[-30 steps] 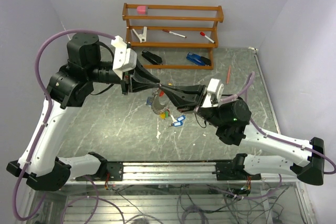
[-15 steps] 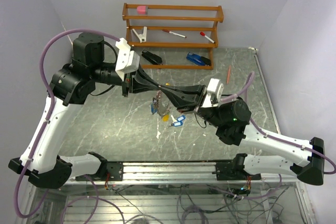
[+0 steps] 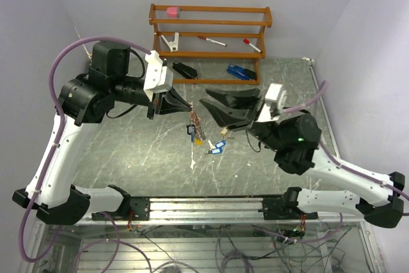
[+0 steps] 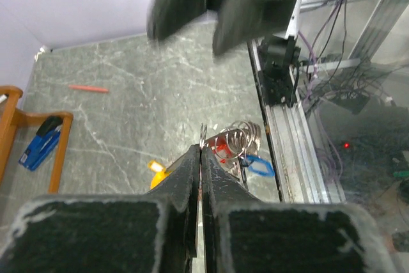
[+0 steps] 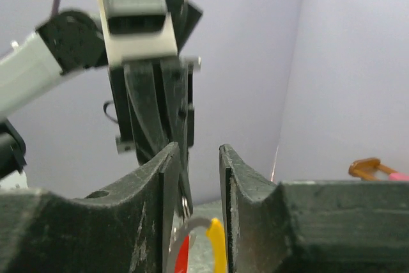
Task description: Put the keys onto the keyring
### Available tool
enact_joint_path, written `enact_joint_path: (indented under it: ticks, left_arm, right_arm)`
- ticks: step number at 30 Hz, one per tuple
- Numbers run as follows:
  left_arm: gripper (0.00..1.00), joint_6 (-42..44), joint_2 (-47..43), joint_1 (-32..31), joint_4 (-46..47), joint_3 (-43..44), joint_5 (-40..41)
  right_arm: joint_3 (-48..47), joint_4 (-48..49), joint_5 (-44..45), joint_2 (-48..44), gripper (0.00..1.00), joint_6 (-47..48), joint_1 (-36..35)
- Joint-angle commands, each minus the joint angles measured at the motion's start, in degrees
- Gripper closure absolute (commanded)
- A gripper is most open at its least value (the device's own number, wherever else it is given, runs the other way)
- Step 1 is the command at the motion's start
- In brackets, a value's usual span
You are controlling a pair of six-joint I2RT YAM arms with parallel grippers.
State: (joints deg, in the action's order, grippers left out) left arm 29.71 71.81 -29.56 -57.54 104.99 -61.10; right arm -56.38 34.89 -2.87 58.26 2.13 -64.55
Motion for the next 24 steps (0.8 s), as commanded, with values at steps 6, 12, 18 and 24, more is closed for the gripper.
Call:
enact_joint_path:
  ticks: [6,12,18,24]
  left_arm:
    - [0.93,17.1,3.9,0.0,-20.5,6.5,8.4]
    - [0.93,21.0,7.4,-0.6,-28.2,9.8,12.7]
    - [0.93,21.9,6.5,-1.9,-28.2,9.3,16.4]
    - [0.93,21.3,6.1,-2.8,-28.2,9.7,15.3]
  right_arm:
    - [-19.4,-36.7,-0.3,-0.3,0.68,3.1,0.1]
    - [-33.3,-60.9,-6.0,9.3,0.69,2.3,0.1]
    - [-31.8,-63.2,-6.0,9.7,0.71,1.0,0.3]
    - [-29.2,-62.9,-7.5,10.5,0.75,0.4,0.7]
